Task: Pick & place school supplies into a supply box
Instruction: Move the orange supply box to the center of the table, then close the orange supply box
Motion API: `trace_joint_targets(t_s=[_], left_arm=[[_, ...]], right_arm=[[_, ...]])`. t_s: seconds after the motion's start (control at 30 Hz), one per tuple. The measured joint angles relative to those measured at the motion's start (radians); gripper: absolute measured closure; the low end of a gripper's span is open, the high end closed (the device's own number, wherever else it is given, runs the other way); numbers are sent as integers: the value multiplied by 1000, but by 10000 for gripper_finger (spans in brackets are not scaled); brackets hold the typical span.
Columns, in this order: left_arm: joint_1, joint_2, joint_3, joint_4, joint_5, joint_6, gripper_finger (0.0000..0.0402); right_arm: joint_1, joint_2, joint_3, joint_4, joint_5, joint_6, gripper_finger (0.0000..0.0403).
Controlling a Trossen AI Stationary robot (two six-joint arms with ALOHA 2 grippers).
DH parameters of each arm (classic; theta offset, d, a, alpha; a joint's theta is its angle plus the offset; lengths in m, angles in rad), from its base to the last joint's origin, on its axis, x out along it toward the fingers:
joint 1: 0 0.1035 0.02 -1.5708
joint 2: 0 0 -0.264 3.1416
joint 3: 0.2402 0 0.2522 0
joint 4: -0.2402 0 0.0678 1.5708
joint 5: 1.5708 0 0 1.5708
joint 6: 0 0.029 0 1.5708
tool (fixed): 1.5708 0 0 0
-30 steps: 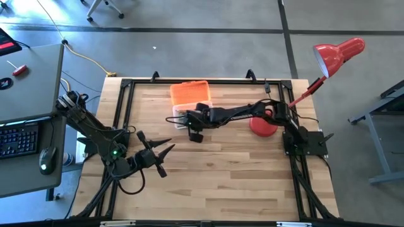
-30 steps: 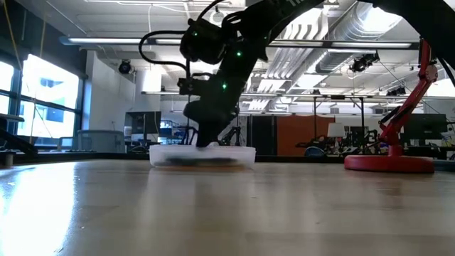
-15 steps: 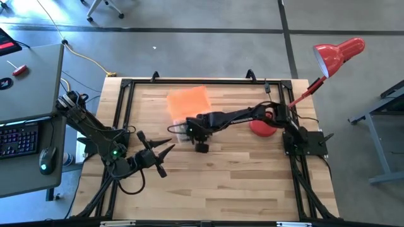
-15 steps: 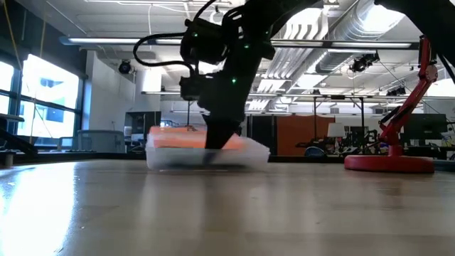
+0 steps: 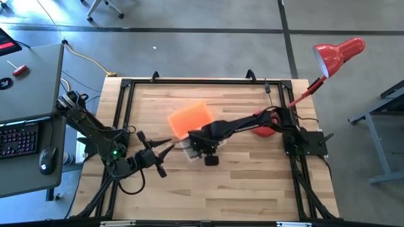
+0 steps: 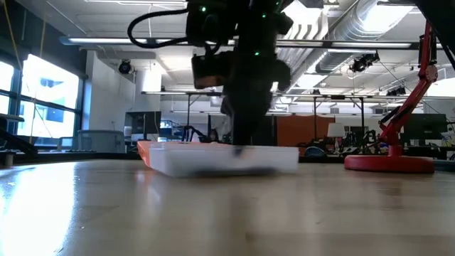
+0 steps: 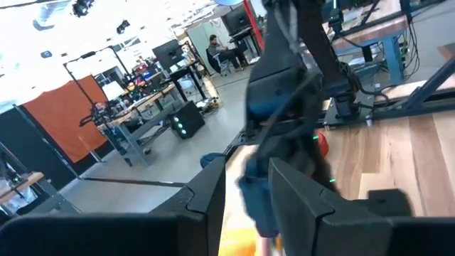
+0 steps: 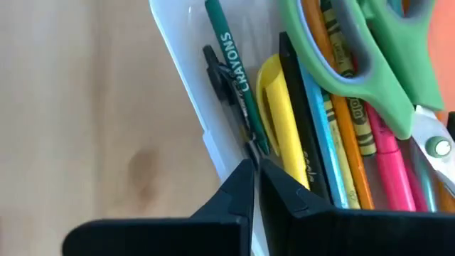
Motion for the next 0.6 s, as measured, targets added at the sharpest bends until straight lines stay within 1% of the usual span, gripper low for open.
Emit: trace_joint_targets(t_s=[0.1, 0.17, 0.23, 0.33, 0.4, 0.47, 0.53, 0.57, 0.6], left_arm=[[0, 0, 0, 0, -19, -83, 262], [0, 0, 0, 0, -73, -191, 262], [0, 0, 0, -14, -120, -253, 262], [1, 0, 0, -121, -110, -318, 262], [1, 0, 0, -218, -83, -421, 262], [2, 0, 0, -290, -95, -566, 262], [17, 0, 0, -336, -122, -706, 262], [29, 0, 0, -357, -117, -754, 262], [40, 0, 0, -383, -87, -799, 262]], right_arm=[[35, -2, 0, -41, 10, 0, 401], [58, -2, 0, -46, 49, 9, 402], [79, -5, 0, -46, 100, 39, 402], [106, -21, 0, -63, 138, 93, 401], [124, -41, 0, -83, 138, 127, 402], [148, -66, 1, -109, 139, 154, 402], [175, -95, 2, -135, 191, 177, 402], [192, -112, 2, -143, 242, 183, 402], [210, -129, 2, -155, 299, 199, 402]])
